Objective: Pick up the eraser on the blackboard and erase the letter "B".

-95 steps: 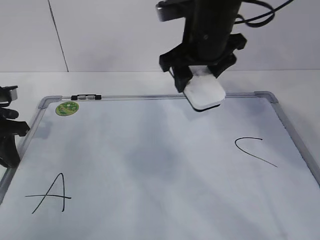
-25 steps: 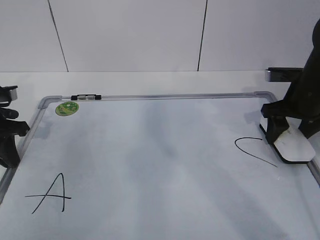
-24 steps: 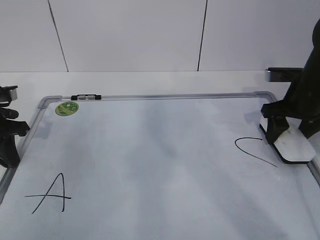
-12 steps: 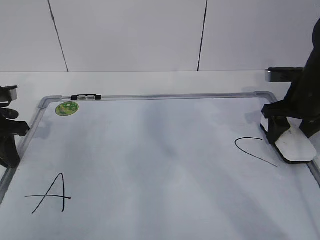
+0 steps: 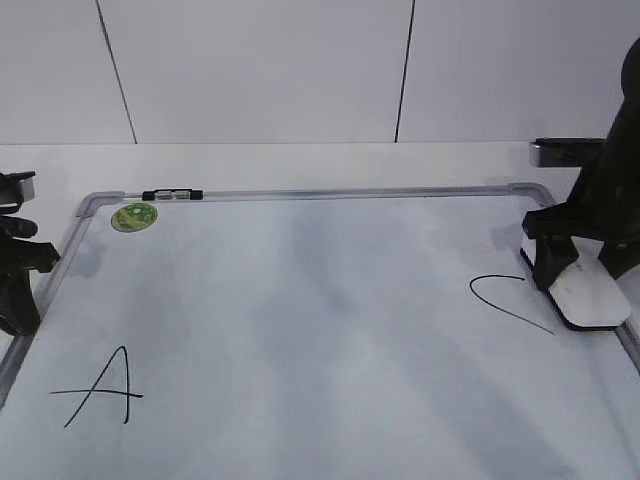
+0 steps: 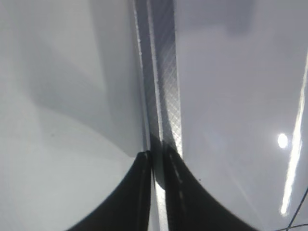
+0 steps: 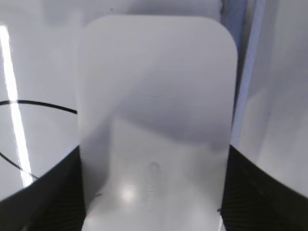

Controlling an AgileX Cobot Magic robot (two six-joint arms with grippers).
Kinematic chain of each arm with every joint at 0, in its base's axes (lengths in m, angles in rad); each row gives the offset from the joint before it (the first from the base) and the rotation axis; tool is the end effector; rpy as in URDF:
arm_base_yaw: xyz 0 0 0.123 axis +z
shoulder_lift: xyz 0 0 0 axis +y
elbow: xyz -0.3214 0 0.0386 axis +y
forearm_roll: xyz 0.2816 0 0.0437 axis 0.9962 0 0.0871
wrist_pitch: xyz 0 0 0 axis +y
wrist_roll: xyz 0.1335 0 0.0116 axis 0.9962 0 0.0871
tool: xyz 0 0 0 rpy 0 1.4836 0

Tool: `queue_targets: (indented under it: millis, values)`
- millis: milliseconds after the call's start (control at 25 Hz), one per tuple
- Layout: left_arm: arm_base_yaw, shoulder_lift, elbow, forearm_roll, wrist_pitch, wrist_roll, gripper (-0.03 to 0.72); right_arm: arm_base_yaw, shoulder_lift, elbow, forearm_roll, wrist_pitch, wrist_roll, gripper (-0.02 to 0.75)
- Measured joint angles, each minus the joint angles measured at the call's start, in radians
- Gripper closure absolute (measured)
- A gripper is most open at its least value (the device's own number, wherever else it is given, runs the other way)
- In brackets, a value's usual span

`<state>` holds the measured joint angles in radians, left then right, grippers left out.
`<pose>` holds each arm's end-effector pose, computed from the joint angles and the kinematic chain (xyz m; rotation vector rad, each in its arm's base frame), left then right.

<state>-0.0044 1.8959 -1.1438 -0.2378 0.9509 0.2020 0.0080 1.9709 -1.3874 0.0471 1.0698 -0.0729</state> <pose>0.3704 -0.0273 0.1233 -0.0984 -3.0997 0.3014 0.4204 0.0089 0.1514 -0.0915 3.1336 0.0646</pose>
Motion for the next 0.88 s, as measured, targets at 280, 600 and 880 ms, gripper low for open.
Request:
queue_targets:
  millis: [280, 600, 880]
  values:
    - [0.0, 0.0, 0.0, 0.0, 0.0, 0.0, 0.639, 0.0, 0.012, -0.002, 0.008, 0.01, 0.014, 0.192]
    - [0.0, 0.0, 0.0, 0.0, 0.002, 0.0, 0.639, 0.0, 0.013, -0.004, 0.008, 0.025, 0.022, 0.191]
    - [0.0, 0.0, 0.0, -0.002, 0.002, 0.0, 0.639, 0.0, 0.013, -0.004, -0.006, 0.048, 0.025, 0.191]
